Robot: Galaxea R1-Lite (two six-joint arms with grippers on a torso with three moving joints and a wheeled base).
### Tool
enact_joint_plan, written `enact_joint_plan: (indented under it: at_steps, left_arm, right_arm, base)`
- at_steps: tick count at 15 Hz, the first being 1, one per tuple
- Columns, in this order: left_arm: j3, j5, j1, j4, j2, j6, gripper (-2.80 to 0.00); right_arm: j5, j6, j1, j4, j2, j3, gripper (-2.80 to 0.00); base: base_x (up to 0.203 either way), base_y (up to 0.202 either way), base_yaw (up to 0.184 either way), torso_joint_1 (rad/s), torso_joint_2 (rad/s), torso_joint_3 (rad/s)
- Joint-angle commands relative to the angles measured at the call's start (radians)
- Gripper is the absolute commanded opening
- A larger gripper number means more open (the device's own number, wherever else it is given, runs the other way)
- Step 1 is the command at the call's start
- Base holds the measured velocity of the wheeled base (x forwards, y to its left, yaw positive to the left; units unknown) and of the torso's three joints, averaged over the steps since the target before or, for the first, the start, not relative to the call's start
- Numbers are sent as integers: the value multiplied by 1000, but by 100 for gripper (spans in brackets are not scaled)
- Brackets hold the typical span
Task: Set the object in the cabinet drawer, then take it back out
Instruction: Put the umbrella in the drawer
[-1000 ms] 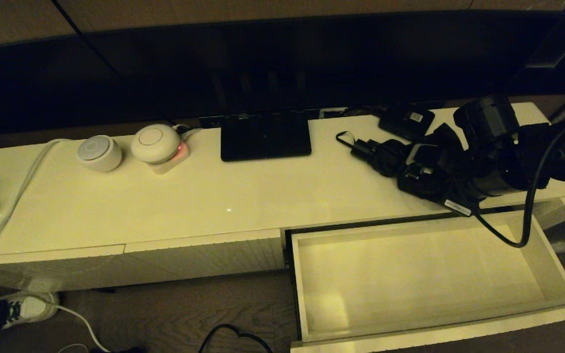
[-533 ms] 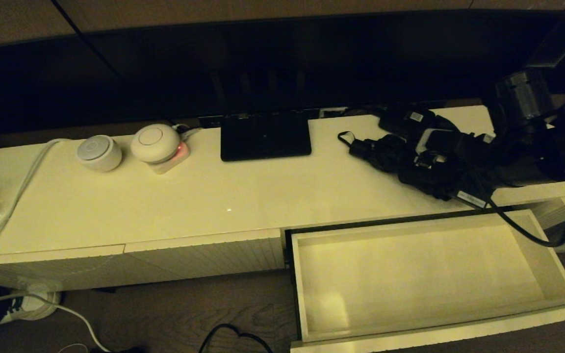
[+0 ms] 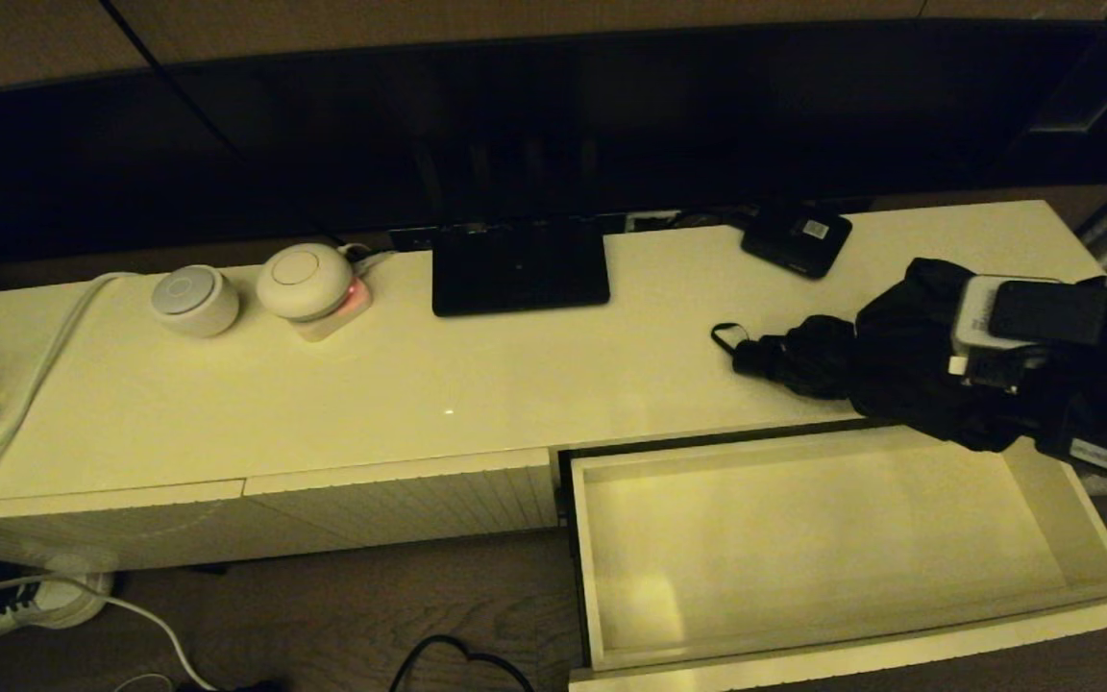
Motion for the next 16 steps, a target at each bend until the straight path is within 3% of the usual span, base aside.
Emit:
enact_joint_plan:
  at_steps: [1, 4, 7, 13, 16]
  left_arm:
    - [3, 0, 1, 0, 0, 0, -280]
    - [3, 0, 1, 0, 0, 0, -280]
    - [3, 0, 1, 0, 0, 0, -280]
    - [3, 0, 1, 0, 0, 0, -280]
    - [3, 0, 1, 0, 0, 0, -280]
  right_arm:
    - [38, -14, 6, 46, -146, 51, -280]
    - [61, -11, 54, 200, -239, 62, -280]
    - [64, -7, 59, 251, -279, 105, -280]
    - [85, 42, 59, 231, -233, 225, -280]
    - [96, 48, 55, 116, -158, 292, -280]
  base:
    - [0, 0, 0, 0, 0, 0]
    - [0, 0, 0, 0, 0, 0]
    - [0, 0, 0, 0, 0, 0]
    - [0, 0, 0, 0, 0, 0]
    - [0, 0, 0, 0, 0, 0]
